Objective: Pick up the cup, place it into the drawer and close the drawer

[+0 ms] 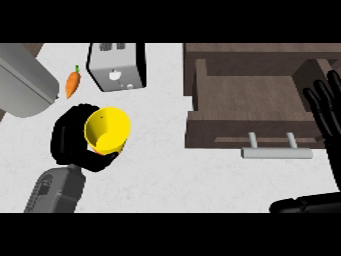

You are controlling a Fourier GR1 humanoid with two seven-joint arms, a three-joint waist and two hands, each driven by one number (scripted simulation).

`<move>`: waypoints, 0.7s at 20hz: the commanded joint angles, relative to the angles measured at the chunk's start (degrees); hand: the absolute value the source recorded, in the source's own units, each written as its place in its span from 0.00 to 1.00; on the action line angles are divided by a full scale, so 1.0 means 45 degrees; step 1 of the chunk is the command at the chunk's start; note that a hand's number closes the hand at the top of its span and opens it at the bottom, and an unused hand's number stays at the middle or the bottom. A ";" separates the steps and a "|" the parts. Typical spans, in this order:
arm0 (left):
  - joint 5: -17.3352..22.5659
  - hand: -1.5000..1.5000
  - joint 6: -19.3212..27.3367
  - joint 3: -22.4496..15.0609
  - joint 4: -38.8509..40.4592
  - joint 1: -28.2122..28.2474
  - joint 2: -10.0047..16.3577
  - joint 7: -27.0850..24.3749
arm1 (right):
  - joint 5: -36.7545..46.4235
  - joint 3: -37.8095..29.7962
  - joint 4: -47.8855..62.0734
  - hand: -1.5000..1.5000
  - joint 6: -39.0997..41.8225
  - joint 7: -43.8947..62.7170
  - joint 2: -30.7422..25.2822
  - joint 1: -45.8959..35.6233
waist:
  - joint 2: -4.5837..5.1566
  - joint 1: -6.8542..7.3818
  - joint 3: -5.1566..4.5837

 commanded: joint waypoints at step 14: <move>0.0072 1.00 0.4855 -0.2137 -0.2654 -0.5153 -0.0621 0.5603 | -0.0041 -0.0400 0.0962 0.00 0.0088 -0.0703 -0.0013 -0.0479 | 0.0053 -0.0190 -0.0002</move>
